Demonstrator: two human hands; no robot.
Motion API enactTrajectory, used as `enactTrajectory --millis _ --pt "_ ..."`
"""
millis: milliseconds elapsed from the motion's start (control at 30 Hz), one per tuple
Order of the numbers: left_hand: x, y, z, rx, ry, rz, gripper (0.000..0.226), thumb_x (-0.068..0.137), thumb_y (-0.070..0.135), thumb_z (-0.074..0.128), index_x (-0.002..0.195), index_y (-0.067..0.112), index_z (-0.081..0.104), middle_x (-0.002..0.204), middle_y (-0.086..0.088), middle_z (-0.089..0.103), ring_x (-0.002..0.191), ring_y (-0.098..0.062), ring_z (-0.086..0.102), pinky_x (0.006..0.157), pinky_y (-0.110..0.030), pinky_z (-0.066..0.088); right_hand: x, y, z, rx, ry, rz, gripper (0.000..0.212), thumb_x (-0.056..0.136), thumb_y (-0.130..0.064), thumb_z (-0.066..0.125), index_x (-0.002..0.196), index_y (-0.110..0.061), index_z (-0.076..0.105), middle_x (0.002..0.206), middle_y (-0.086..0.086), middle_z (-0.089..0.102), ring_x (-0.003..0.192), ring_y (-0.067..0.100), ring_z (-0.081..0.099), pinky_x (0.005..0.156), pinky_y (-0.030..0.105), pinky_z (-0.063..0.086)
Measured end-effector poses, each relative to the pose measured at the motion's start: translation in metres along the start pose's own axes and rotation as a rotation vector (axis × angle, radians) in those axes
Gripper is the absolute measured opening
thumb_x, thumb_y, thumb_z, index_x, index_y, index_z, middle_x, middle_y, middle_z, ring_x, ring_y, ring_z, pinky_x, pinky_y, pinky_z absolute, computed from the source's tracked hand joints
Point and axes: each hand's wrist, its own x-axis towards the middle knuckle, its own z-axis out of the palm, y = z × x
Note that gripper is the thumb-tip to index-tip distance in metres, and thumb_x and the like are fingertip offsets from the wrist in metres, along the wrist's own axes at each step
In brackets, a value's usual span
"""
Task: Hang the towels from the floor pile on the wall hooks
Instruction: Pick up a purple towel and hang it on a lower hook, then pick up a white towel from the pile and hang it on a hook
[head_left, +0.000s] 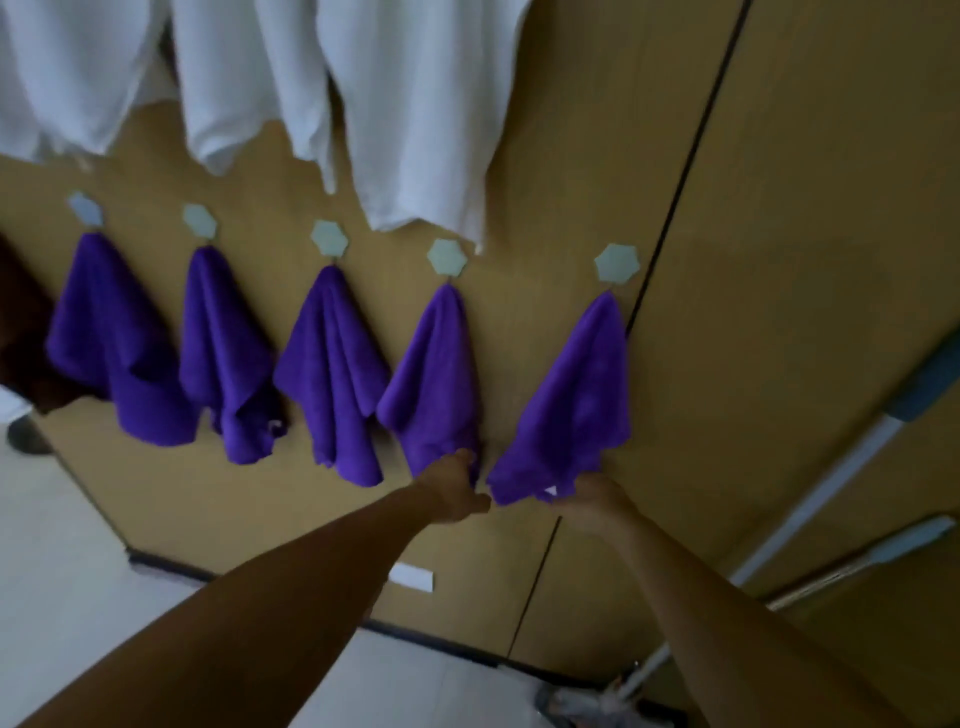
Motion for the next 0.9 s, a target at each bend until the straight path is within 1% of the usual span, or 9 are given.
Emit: enactTrajectory --millis 67,133,167,267,300,433,567,633,900 --pt "-0.026 -0.03 -0.008 0.017 0.017 -0.041 0.081 0.082 0.038 0.07 0.147 0.01 0.029 0.145 -0.013 0.042 0.13 -0.027 0.044 0.101 -0.027 0.036 -0.009 -0.019 0.021 -0.009 -0.016 -0.022 0.037 0.085 -0.036 0.068 0.11 -0.01 0.061 0.111 0.01 0.064 0.107 0.027 0.062 0.077 0.027 0.043" --pt "-0.058 -0.063 -0.019 0.015 0.051 -0.108 0.082 0.083 0.041 0.067 0.148 0.012 0.027 0.145 -0.014 0.042 0.13 -0.029 0.044 0.102 -0.03 0.037 -0.017 -0.045 0.046 -0.116 -0.016 -0.13 0.029 0.088 -0.038 0.066 0.1 -0.013 0.058 0.099 0.008 0.062 0.103 0.025 0.061 0.072 0.026 0.038" --pt "-0.076 -0.082 -0.025 0.015 0.074 -0.141 0.081 0.083 0.041 0.067 0.148 0.012 0.027 0.144 -0.015 0.042 0.129 -0.03 0.044 0.102 -0.032 0.037 -0.025 -0.062 0.06 -0.171 -0.014 -0.184 0.028 0.089 -0.039 0.064 0.1 -0.014 0.058 0.099 0.008 0.062 0.105 0.025 0.06 0.072 0.027 0.039" --pt "-0.144 -0.141 -0.044 0.024 0.13 -0.252 0.08 0.083 0.042 0.065 0.148 0.013 0.027 0.146 -0.015 0.039 0.131 -0.033 0.041 0.105 -0.037 0.037 -0.054 -0.112 0.109 -0.255 -0.039 -0.315 0.053 0.089 -0.04 0.062 0.129 -0.007 0.052 0.132 0.016 0.056 0.124 0.029 0.052 0.094 0.03 0.042" --pt "-0.17 -0.162 -0.049 0.022 0.143 -0.296 0.08 0.084 0.043 0.064 0.148 0.014 0.027 0.147 -0.015 0.038 0.131 -0.033 0.041 0.106 -0.039 0.037 -0.068 -0.129 0.126 -0.272 -0.061 -0.356 0.057 0.089 -0.04 0.061 0.133 -0.006 0.049 0.137 0.017 0.052 0.126 0.029 0.05 0.098 0.03 0.041" --pt "-0.288 -0.239 -0.065 -0.008 0.202 -0.478 0.081 0.085 0.048 0.061 0.149 0.014 0.025 0.149 -0.014 0.036 0.133 -0.032 0.038 0.108 -0.045 0.037 -0.136 -0.196 0.206 -0.337 -0.189 -0.49 0.063 0.087 -0.043 0.058 0.138 -0.01 0.044 0.141 0.016 0.045 0.127 0.031 0.048 0.103 0.034 0.042" --pt "-0.416 -0.306 -0.075 -0.035 0.297 -0.666 0.078 0.087 0.048 0.058 0.149 0.015 0.024 0.15 -0.012 0.034 0.134 -0.032 0.036 0.108 -0.047 0.036 -0.215 -0.26 0.293 -0.402 -0.312 -0.674 0.06 0.088 -0.043 0.057 0.137 -0.01 0.045 0.141 0.017 0.044 0.125 0.033 0.049 0.1 0.033 0.04" --pt "-0.474 -0.336 -0.075 -0.063 0.329 -0.77 0.077 0.087 0.047 0.057 0.15 0.016 0.023 0.151 -0.011 0.032 0.136 -0.032 0.034 0.108 -0.048 0.035 -0.254 -0.287 0.334 -0.422 -0.387 -0.757 0.066 0.088 -0.046 0.058 0.142 -0.012 0.041 0.146 0.014 0.04 0.13 0.031 0.044 0.104 0.033 0.037" --pt "-0.649 -0.418 -0.031 -0.243 0.413 -1.142 0.076 0.087 0.045 0.058 0.149 0.016 0.024 0.151 -0.011 0.033 0.136 -0.032 0.034 0.108 -0.048 0.036 -0.372 -0.353 0.487 -0.572 -0.672 -1.038 0.068 0.089 -0.048 0.059 0.146 -0.019 0.037 0.152 0.005 0.033 0.134 0.027 0.041 0.106 0.036 0.036"
